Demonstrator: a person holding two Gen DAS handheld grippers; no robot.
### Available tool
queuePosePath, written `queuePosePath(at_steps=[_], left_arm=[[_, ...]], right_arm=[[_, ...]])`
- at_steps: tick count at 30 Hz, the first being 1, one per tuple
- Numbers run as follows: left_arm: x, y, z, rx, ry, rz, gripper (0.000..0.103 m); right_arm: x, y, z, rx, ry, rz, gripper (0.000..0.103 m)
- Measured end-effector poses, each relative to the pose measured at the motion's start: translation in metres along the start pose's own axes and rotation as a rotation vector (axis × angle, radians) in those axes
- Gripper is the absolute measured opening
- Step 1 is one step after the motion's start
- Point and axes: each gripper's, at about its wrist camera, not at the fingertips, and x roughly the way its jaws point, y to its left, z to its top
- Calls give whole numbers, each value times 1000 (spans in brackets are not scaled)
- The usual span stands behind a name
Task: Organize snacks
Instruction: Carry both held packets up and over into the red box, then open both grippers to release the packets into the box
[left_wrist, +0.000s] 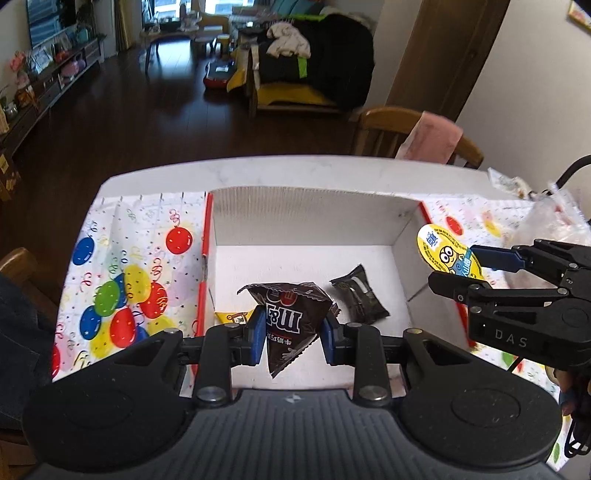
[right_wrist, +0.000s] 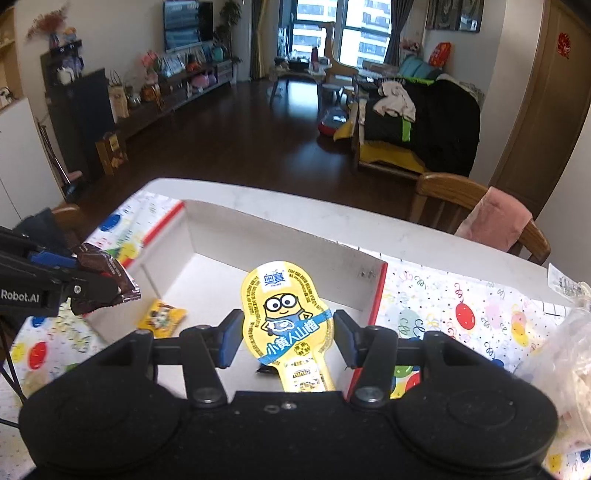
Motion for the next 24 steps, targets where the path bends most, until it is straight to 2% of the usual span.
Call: queuePosePath(at_steps=[12,20,24], left_arm=[[81,5,15,-15,135,61,29],[117,2,12,24,226,76,29],[127,-1,14,44,245,85,29]], right_arm=[[85,-8,6,-19,156,54,51],[110,6,-2,-88,216,76,51],[117,5,-5,-102,232,80,51]])
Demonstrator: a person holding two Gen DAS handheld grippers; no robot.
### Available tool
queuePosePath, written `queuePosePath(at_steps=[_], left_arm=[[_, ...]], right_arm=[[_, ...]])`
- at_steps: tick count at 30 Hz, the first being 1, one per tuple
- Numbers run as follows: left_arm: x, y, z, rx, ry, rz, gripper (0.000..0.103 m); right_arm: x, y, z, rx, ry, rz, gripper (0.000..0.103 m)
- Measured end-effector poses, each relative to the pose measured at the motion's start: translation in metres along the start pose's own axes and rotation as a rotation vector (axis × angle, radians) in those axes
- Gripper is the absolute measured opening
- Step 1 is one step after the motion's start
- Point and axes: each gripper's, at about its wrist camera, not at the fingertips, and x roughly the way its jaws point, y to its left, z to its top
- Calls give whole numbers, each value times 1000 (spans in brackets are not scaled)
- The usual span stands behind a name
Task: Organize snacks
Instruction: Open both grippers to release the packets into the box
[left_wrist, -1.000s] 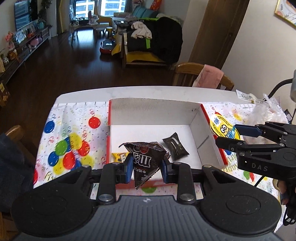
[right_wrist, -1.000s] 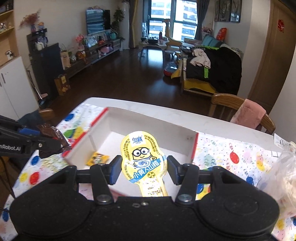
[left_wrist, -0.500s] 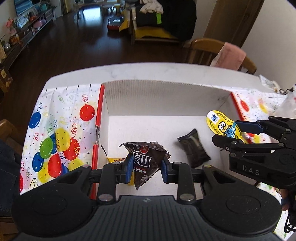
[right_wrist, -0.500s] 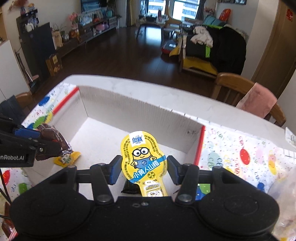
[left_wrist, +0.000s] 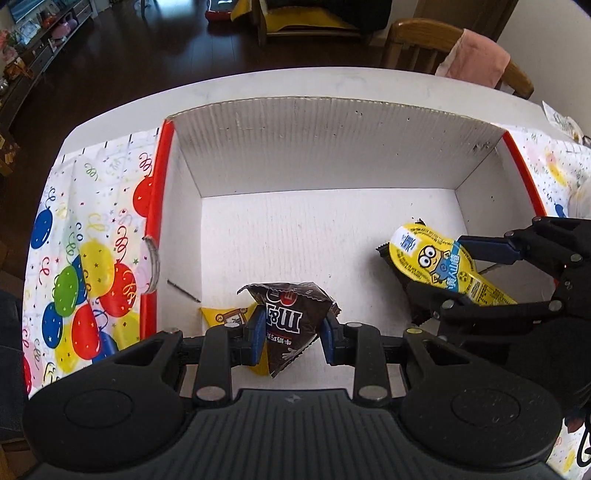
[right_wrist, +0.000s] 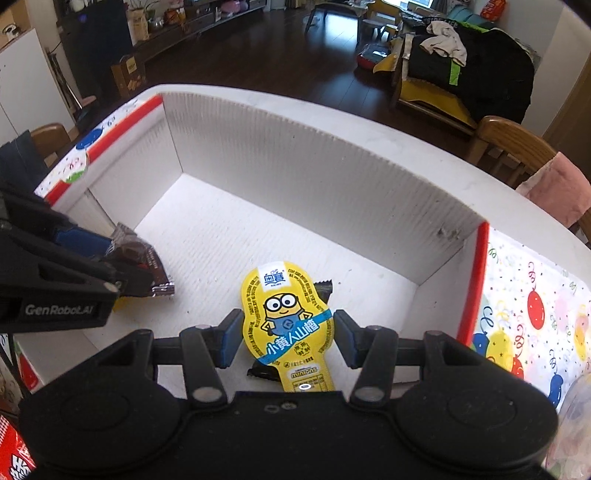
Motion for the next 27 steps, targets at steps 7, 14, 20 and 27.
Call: queuePosePath(at_steps=[7,14,20,27], left_arm=[[4,-4,5,31,11,21,29],[-2,-5,0,40,-9,22,31],[-26,0,-9,18,-75,1,48],[-63,1,-26,15,-164,-16,48]], right_arm=[[8,0,1,11,12,12,51],[0,-1,-3,22,-7,2,56],[-30,-1,-9,37,-61,14,60],[-73,1,-20,76,-125,31,63]])
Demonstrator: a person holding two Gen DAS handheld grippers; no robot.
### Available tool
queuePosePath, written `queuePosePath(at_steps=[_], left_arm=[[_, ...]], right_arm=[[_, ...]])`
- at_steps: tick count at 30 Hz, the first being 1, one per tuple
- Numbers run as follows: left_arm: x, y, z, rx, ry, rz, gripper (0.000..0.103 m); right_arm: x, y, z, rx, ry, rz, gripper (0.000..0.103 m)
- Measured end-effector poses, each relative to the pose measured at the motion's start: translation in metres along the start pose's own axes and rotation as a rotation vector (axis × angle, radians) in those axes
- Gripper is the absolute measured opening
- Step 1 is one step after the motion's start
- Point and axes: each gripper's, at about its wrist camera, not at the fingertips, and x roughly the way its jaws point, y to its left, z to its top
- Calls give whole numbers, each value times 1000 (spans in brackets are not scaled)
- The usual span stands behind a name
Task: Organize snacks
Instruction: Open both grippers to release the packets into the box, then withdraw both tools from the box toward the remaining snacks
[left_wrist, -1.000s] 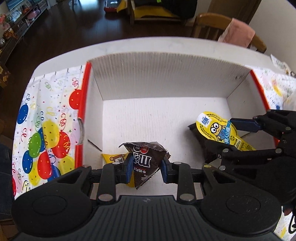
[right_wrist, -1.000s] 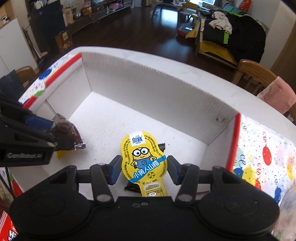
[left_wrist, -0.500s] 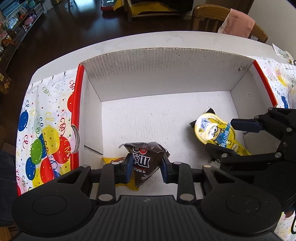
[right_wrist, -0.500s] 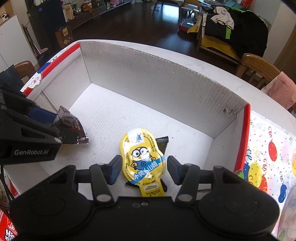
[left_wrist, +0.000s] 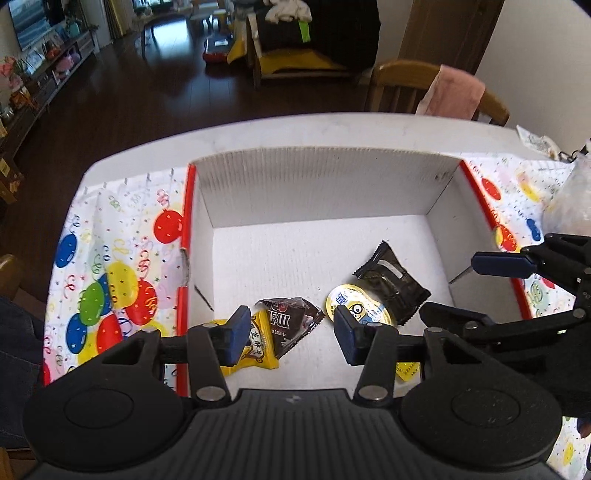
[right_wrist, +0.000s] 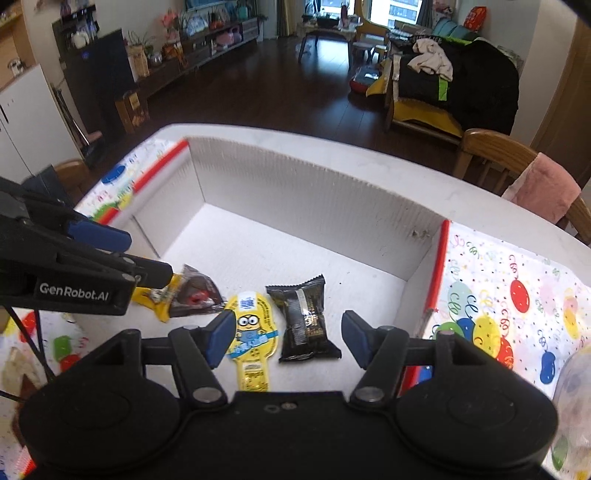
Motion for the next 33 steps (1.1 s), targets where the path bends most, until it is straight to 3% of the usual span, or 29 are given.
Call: queuePosePath(at_steps=[5,7,20,30,33], left_arm=[[-31,0,-12,3,-60,-11,48],[-41,0,-18,6,-84,-14,49],[-117,3,-68,45,-212,-45,62],[-157,20,-113,48,-268,-54,66],[-165,26,-128,49,-288,-42,73]], right_arm=[[-32,11,-6,14,-51,14,65],[-44,16,-9,21,-73,22,70],[-100,51,-37,58,-176,63,83],[-126,77,-66,55,-209,110,92],[-130,84,-76,55,-209,123,96]])
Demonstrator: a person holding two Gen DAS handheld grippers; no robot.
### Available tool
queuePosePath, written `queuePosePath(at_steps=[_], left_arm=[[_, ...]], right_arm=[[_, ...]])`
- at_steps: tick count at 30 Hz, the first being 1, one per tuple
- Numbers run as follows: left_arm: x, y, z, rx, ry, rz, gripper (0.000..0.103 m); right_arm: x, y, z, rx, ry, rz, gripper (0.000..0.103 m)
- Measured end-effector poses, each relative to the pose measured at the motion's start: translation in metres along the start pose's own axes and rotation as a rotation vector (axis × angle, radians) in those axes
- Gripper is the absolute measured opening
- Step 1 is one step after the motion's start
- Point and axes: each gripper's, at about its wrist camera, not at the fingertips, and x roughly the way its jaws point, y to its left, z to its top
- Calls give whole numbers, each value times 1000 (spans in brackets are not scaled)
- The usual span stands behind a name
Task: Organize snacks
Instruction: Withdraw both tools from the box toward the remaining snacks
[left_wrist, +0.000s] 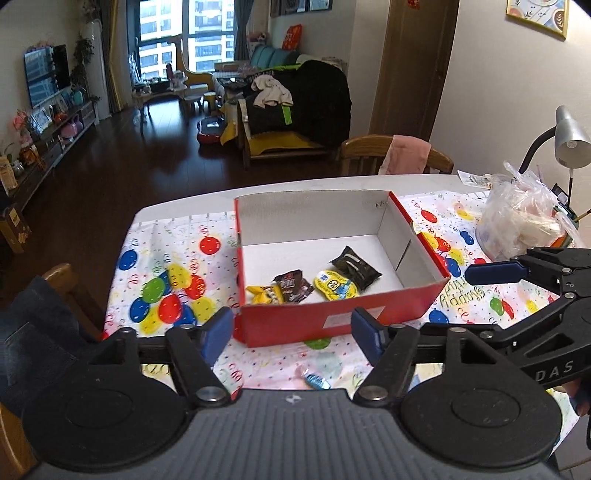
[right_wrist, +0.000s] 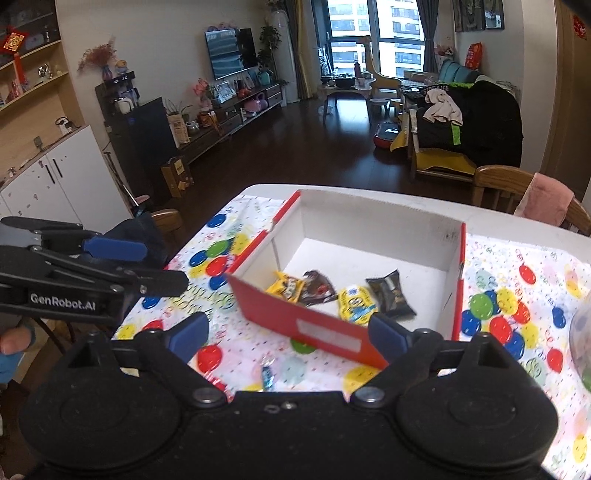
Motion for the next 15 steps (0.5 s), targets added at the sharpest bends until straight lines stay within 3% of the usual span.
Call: queuePosePath(at_steps=[6,15], left_arm=[[-17,12,-29,-9,-27,49,76],[-24,28,-71,-58,6,49,83]], right_arm=[[-3,12,-19,-5,5,17,102],[8,25,-57,26,79,0,103]])
